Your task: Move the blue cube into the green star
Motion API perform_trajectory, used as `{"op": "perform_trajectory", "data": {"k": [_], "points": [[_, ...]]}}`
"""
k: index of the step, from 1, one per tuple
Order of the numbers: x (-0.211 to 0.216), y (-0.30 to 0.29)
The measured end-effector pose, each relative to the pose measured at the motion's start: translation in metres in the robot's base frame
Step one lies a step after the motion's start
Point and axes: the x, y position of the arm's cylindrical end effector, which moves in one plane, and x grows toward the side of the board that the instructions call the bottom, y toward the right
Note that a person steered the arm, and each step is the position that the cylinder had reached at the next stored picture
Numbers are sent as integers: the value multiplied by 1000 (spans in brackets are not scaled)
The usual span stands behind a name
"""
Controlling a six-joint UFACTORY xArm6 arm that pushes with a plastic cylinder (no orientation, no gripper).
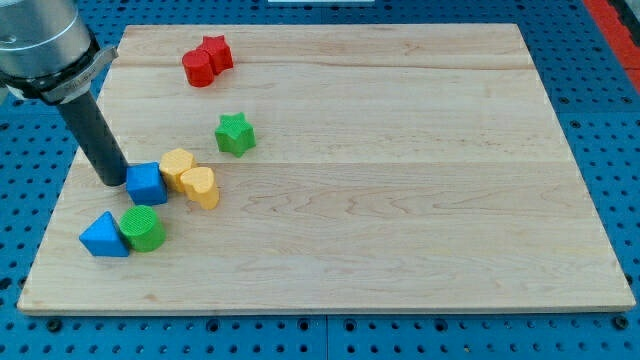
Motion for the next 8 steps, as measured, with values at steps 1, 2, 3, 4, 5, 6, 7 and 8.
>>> {"op": "perform_trajectory", "data": {"k": [1,2,3,4,5,6,7,8], "points": [[-2,-3],[-13,-4],[-26,-2],[-2,38],[7,40],[-26,15],[-65,12],[-92,60]]}}
